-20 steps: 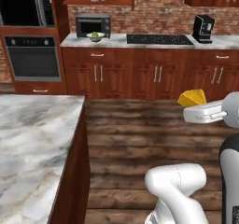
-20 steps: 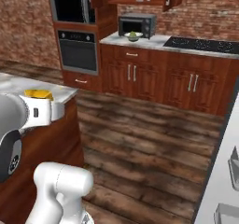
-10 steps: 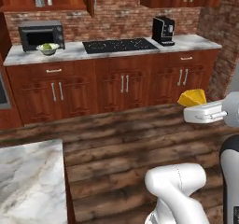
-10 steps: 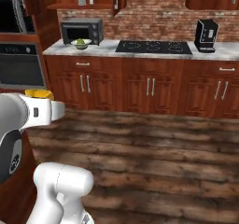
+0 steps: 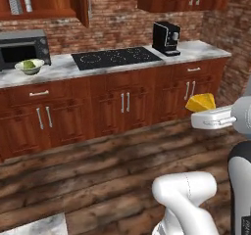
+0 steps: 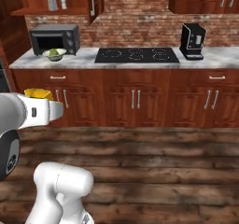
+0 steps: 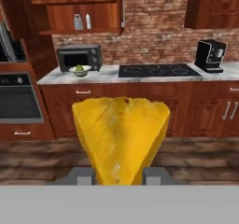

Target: Pick the cheese from the fridge and the cheese grater from the cabinet and place them next to the salad bowl.

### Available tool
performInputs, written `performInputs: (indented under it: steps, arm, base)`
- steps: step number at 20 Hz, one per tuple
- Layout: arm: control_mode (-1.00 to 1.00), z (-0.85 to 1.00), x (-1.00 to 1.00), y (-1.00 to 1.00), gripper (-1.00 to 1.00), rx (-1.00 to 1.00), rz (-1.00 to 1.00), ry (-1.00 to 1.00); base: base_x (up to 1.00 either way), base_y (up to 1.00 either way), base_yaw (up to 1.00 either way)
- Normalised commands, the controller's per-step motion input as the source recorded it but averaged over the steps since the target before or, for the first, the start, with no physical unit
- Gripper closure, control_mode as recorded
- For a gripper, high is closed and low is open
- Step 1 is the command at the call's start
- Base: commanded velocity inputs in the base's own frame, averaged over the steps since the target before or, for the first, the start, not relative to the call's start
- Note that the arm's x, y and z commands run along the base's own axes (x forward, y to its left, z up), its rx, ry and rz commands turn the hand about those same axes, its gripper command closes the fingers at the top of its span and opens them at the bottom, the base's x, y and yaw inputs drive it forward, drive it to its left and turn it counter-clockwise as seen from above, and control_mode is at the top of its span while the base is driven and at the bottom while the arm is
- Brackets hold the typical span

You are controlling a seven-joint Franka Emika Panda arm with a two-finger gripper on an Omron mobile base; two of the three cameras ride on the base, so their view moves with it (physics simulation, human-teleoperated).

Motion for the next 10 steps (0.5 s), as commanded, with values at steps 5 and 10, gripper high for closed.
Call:
performInputs:
  steps: [5, 10]
  arm:
    - [1.00, 0.00, 0.00, 0.00, 1.00, 0.00, 0.00, 0.00]
    - [1.00, 0.00, 0.00, 0.00, 1.00, 0.00, 0.00, 0.00]
  base:
    - [1.00, 0.28, -0.13]
    - [1.00, 0.74, -0.02]
